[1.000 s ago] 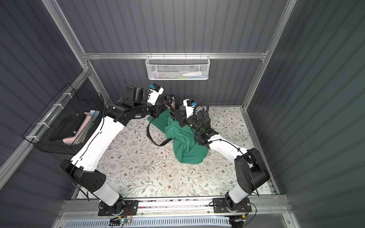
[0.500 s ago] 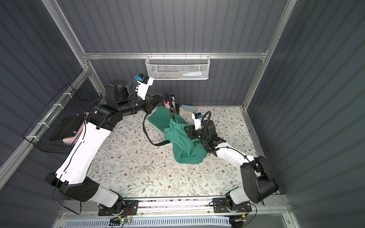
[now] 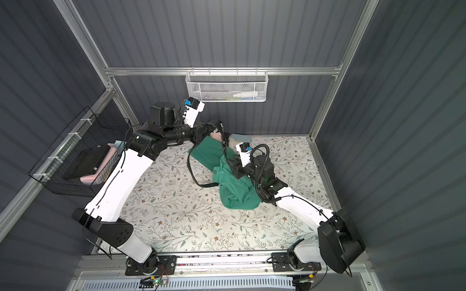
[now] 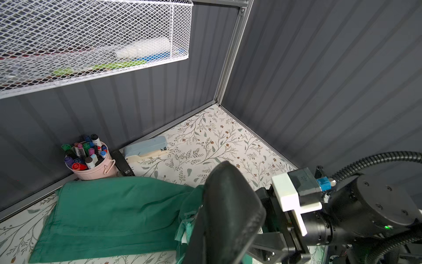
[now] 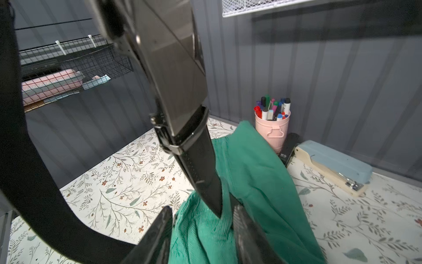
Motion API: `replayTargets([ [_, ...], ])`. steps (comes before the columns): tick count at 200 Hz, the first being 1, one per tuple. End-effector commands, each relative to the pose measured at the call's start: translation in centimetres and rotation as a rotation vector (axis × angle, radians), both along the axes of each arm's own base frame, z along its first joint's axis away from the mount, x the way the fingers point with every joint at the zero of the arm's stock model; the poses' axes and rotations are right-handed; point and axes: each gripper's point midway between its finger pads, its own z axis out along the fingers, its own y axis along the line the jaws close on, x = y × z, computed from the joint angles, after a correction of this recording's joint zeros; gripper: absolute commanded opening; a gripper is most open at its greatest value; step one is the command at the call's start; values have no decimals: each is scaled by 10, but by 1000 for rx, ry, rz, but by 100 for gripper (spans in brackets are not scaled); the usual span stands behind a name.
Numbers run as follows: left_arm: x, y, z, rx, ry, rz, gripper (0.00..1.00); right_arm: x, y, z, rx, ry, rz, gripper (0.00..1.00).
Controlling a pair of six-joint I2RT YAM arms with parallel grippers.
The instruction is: Remove the belt from the trousers
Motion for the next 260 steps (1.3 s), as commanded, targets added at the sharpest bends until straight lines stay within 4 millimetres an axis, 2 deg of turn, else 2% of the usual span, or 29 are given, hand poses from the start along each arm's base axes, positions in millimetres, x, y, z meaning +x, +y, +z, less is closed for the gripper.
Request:
replayTargets([
  [1,-11,-4,32,-85,-46,-51,0,16,2,23,20,-97,-42,49],
  [18,-14,-4,34,-96,-44,-63,0,31,2,26,8,-100,-92,52],
  [51,-19,-3,33,-105,-34,-74,0,42,17,51,47,-156,-65,51],
  [84,-13,8,20,-100,2,-36,0,37,23,75,72,-219,-49,51],
  [114,-8,16,19,-111,13,-4,0,29,21,67,35,-233,-95,52],
  [137,-8,17,21,-112,14,2,0,37,10,58,17,-202,-205,51],
  [149,-9,17,21,-113,14,-3,0,38,9,57,10,-204,-212,46],
  [167,-11,18,21,-114,19,-10,0,37,15,58,-2,-216,-184,30],
  [183,-14,20,19,-116,22,-13,0,39,20,57,-19,-223,-166,23],
  [194,-17,22,18,-119,21,-13,0,40,22,55,-34,-219,-160,13],
  [211,-18,27,6,-109,38,-4,0,40,22,55,-61,-227,-157,0],
  [230,-18,32,-17,-76,65,10,0,42,10,69,-119,-257,-214,0],
  [260,-16,38,-69,-4,108,30,0,41,-8,109,-234,-338,-281,0],
])
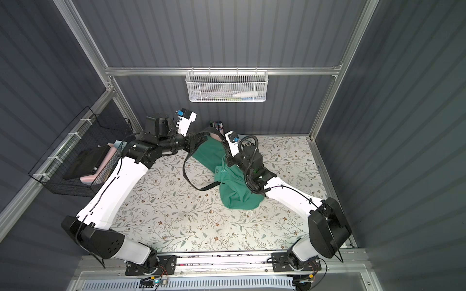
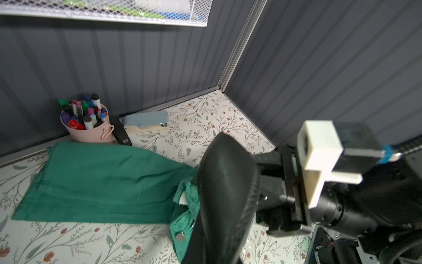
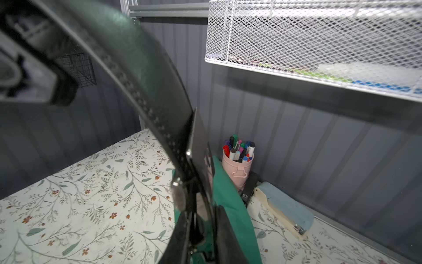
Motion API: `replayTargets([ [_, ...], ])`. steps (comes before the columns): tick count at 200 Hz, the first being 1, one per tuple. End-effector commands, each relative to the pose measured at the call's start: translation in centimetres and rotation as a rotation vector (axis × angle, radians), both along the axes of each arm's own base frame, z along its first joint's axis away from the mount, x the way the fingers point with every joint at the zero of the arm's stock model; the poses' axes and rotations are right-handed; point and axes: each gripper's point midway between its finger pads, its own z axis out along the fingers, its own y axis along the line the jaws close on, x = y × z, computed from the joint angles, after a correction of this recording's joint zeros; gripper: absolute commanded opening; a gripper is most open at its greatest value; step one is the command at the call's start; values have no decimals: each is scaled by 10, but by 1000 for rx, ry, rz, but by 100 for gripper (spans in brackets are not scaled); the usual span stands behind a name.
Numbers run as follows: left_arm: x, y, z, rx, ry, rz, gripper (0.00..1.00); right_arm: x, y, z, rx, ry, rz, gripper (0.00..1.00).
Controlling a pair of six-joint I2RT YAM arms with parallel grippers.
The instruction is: Remove the belt from the trousers
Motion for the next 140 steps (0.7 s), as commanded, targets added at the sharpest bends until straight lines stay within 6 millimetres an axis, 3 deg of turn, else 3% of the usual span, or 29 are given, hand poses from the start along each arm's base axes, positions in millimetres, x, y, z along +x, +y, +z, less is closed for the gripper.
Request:
replayTargets([
  [1,-9,3,-14,18,-25,-24,0,-1,-27,64,-72,-136,-100,0],
  [18,-10,-1,-34,26,-5,-48,4,-4,-31,90,-99,-169,-108,0],
  [48,-10,-4,-56,65,-9,-95,19,-11,-33,128,-103,-199,-107,0],
  [62,-11,-3,-61,88,-25,-107,37,-11,-31,131,-124,-190,-106,0],
  [74,-13,0,-63,114,-52,-112,57,-8,-28,118,-154,-151,-106,0],
  [86,-14,4,-59,150,-100,-107,67,-4,-25,93,-182,-95,-102,0],
  [107,-15,19,-44,227,-209,-66,73,-6,-20,46,-187,22,-68,0],
  [110,-17,22,-55,252,-200,-65,73,-7,-18,40,-185,39,-62,0],
  [120,-17,30,-52,296,-251,-45,75,-11,-18,14,-200,109,-44,0],
  [140,-17,41,-42,364,-354,-18,78,-17,-17,-14,-196,192,-28,0],
])
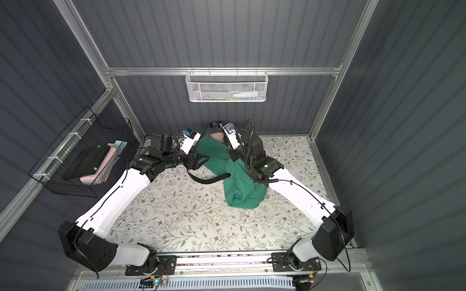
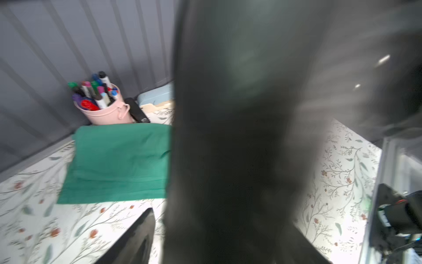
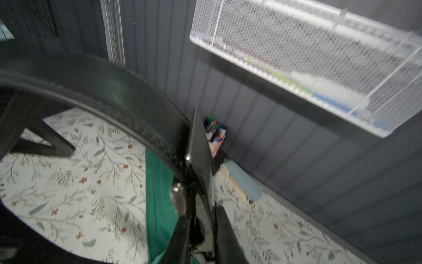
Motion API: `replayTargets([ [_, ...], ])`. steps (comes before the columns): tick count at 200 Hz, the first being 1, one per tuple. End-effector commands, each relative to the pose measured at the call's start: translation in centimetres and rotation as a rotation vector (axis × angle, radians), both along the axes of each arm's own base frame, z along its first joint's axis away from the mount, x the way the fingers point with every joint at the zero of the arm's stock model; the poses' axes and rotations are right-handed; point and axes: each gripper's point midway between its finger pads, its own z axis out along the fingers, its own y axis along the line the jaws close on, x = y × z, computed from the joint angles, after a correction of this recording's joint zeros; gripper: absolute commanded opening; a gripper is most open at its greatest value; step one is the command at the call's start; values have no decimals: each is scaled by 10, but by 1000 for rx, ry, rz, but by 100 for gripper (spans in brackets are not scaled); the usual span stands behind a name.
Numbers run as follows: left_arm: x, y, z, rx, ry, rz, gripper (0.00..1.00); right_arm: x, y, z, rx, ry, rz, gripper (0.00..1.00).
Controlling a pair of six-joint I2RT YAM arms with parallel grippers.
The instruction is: Remove the belt from the trousers
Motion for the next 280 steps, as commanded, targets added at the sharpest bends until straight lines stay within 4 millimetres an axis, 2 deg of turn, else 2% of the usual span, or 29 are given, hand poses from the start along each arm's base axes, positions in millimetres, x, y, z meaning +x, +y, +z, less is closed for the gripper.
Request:
replayTargets([
  [1,-3,20,22,112,-193,25,78,-12,1,-18,43,84,16,0],
  [17,-1,22,29,140,-247,23,80,-15,0,-30,41,117,14,0],
  [40,4,15,35,146,-264,-9,80,-16,-1,-37,35,134,9,0],
  [46,6,11,30,149,-255,-26,80,-16,-1,-37,35,136,9,0],
  [48,6,9,40,141,-276,-29,80,-16,-1,-37,34,136,7,0],
  [52,8,5,42,140,-283,-42,80,-16,-1,-37,36,136,6,0],
  [98,19,-47,29,245,-326,-172,81,-18,1,-37,36,142,22,0],
  [122,33,-58,26,262,-331,-167,80,-18,0,-39,38,151,20,0],
  [132,37,-60,26,253,-326,-159,75,-18,0,-39,43,156,18,0],
  [140,37,-62,26,242,-315,-158,68,-18,0,-39,50,159,14,0],
  [166,41,-61,25,222,-282,-126,29,-18,-1,-39,74,170,12,0],
  [189,40,-58,23,215,-250,-104,0,-18,-2,-36,123,177,24,0],
  [199,39,-57,25,202,-236,-91,0,-19,-2,-33,151,180,33,1],
  [209,38,-56,29,185,-222,-79,0,-20,-3,-27,193,173,44,13],
  [221,37,-57,33,168,-197,-73,0,-25,-3,-18,248,166,63,32],
  [230,37,-58,36,157,-171,-70,0,-30,-5,-11,289,153,76,40],
  [260,37,-61,48,139,-113,-62,0,-48,-17,15,405,87,97,46],
  [276,38,-62,49,138,-95,-57,0,-49,-22,23,428,63,82,47],
  [280,39,-62,50,138,-94,-57,0,-53,-27,36,446,33,80,47],
])
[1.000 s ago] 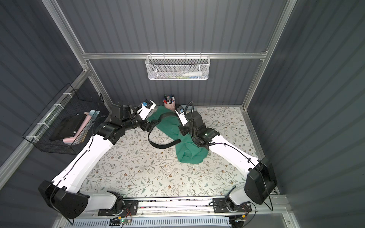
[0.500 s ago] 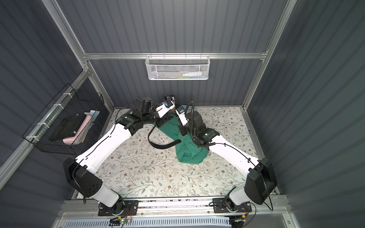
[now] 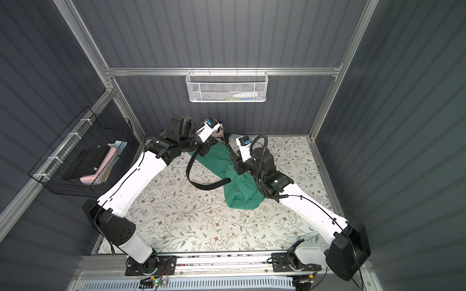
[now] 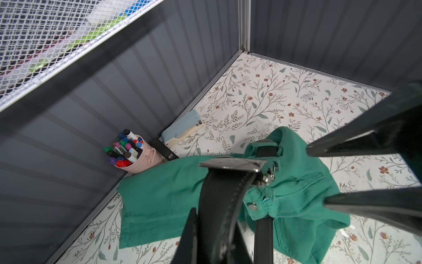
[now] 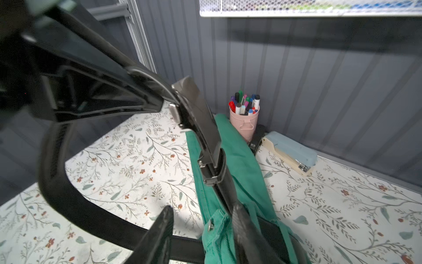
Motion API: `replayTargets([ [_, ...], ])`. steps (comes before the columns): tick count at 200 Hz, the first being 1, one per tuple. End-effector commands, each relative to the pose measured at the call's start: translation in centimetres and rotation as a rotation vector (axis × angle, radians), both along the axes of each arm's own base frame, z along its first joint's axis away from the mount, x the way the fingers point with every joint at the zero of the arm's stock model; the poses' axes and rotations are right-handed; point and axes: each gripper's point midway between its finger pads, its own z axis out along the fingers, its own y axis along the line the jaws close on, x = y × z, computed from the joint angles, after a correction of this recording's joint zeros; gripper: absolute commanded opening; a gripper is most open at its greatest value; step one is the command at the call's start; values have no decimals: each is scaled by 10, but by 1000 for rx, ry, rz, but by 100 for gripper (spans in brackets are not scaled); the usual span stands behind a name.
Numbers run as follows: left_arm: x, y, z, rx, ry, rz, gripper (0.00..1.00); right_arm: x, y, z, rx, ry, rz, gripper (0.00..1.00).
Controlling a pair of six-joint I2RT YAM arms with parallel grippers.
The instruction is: Remove the belt from the trousers
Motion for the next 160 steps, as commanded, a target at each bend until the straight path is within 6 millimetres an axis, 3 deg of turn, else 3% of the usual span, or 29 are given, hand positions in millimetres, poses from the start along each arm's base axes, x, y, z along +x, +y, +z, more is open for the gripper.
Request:
replayTargets([
  [1,-7,-1,14,-43,52,11,0,-7,-6,44,125,-92,-8,47],
  [26,-4,-2,13,-49,83,28,0,-4,-6,63,107,-134,-19,47],
  [34,-3,-3,13,-54,92,34,0,6,1,55,72,-117,-14,47],
  [83,-5,-4,15,-75,132,45,0,24,28,56,26,-117,46,45],
  [160,-9,-5,18,-88,138,30,0,42,47,47,-1,-101,78,33],
])
